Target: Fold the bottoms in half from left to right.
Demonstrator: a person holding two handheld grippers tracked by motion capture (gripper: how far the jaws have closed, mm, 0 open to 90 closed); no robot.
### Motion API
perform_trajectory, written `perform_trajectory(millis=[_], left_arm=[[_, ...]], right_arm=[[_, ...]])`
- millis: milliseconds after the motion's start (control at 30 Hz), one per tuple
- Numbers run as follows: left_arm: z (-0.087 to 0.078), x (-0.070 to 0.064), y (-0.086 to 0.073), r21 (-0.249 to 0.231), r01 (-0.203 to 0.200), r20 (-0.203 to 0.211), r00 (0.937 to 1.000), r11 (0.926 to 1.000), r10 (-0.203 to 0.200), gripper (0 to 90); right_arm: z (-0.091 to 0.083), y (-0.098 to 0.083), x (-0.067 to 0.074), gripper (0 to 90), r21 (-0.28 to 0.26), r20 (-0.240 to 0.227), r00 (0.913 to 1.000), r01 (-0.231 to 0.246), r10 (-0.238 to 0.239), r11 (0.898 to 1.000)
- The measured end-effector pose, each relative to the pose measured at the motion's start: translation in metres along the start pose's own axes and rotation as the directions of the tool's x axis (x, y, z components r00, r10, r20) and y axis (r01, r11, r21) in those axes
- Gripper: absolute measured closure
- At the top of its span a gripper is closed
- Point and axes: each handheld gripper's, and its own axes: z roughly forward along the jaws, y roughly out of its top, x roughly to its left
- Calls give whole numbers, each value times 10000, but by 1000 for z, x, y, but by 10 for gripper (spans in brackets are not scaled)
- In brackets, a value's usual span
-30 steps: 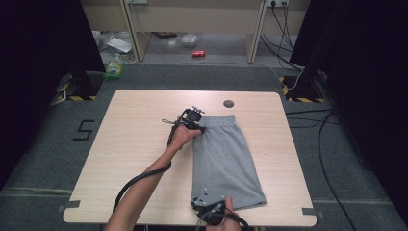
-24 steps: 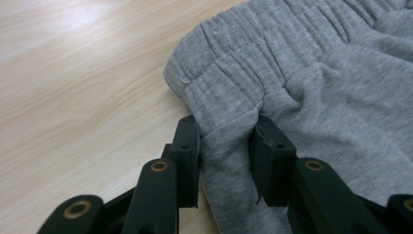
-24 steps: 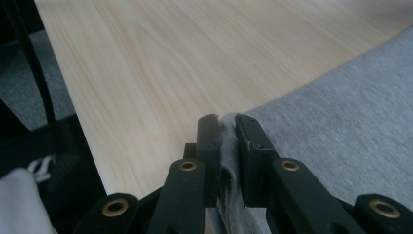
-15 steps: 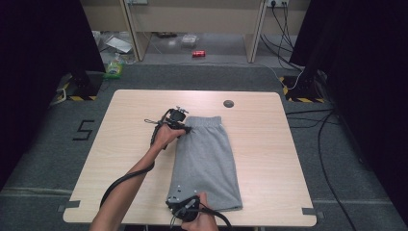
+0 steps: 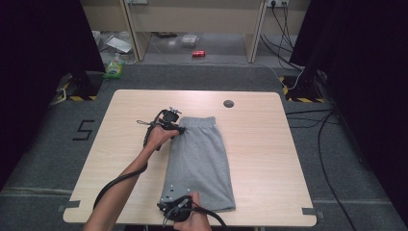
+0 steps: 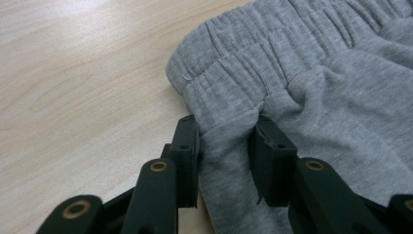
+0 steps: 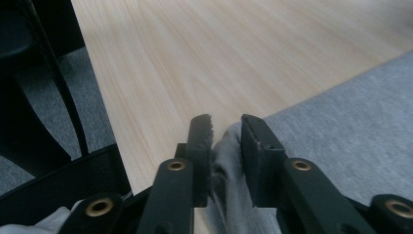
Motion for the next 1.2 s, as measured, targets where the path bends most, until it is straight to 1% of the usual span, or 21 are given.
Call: perform_trajectory(millis=[100,233,300,333,467,633,700,767,800,967,1033,1100,1200], left_arm=[[0,1,0,-3,40,18,10000,10000,-40,650],[0,0,0,-9,97,-16,10000,10000,-97,651],[0,0,0,4,98,-15,10000,10000,-98,651],[0,0,0,-5,110,-21,9999,9999,-110,650],[0,0,0,-3,105,-15,9999,9999,-105,651],[0,0,0,7,130,-10,9999,9999,-130,650],[0,0,0,17,155,-6,9999,9999,-155,650],[0,0,0,32,172,-13,9999,9998,-172,650],[0,0,0,35,178,-19,9998,9998,-178,650],[0,0,0,33,207,-6,9998,9998,-207,650],[0,0,0,35,215,-18,9998,9998,-214,650],[0,0,0,31,229,-27,9997,9997,-229,650],[0,0,0,28,245,-24,9997,9997,-244,650]], right_arm=[[-7,3,-2,707,-154,48,9999,-92,93,9998],[-16,6,-10,677,-405,216,9996,-187,196,9990],[-21,7,-14,670,-513,245,9988,-420,433,9978],[-23,8,-17,667,-576,301,9987,-405,423,9975],[-32,9,-26,647,-725,441,9962,-715,748,9948],[-47,14,-44,617,-996,857,9916,-884,971,9911],[-54,15,-53,608,-1139,1095,9879,-972,1097,9887],[-60,15,-64,596,-1152,1324,9835,-1082,1232,9874],[-63,15,-69,595,-1199,1489,9804,-1117,1291,9865],[-81,16,-93,577,-1396,1944,9666,-1416,1673,9800],[-87,16,-103,572,-1533,2206,9588,-1473,1792,9771],[-93,16,-114,569,-1578,2384,9513,-1608,1956,9743],[-98,15,-126,560,-1553,2597,9437,-1686,2049,9734]])
